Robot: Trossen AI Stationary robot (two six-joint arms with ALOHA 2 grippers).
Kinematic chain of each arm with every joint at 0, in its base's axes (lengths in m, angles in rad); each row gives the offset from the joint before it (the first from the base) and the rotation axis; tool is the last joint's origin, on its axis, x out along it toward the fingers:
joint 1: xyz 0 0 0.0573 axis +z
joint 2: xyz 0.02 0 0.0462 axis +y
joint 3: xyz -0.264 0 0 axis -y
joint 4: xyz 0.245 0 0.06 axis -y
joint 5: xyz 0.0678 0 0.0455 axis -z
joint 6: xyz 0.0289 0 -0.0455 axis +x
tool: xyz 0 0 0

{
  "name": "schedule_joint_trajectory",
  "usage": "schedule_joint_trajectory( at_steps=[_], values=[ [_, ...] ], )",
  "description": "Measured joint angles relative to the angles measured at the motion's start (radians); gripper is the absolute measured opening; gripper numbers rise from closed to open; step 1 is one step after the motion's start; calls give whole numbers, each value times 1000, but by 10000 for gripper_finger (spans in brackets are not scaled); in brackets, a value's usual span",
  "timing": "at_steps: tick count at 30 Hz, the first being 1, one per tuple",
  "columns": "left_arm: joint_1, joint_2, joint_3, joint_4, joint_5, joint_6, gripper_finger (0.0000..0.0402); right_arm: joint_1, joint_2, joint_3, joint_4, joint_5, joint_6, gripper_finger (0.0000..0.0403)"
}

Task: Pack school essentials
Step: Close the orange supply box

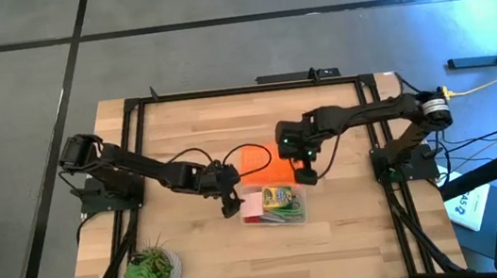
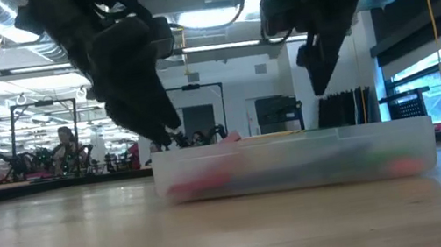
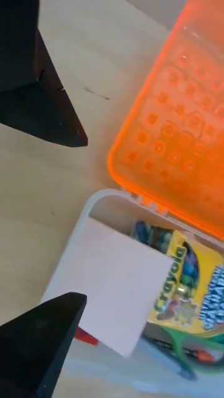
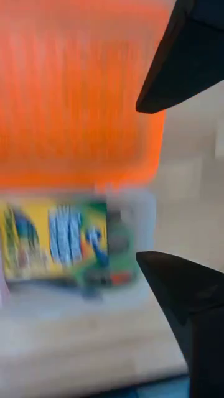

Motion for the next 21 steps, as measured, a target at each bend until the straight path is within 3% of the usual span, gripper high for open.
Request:
schedule_joint_trajectory(
  at_steps=[7, 12, 16, 21],
  values=[
    [-30, 39, 2, 12, -27, -170, 396, -27, -84, 0, -17, 286, 30, 381],
    [-41, 75, 1, 6, -25, -225, 396, -98, -89, -1, -58, 332, 36, 381],
    [-40, 89, 1, 9, -25, -238, 396, -176, -85, -53, -60, 436, 58, 381],
    [-40, 100, 2, 15, -24, -247, 396, -271, -83, -213, 23, 358, 59, 381]
  ],
)
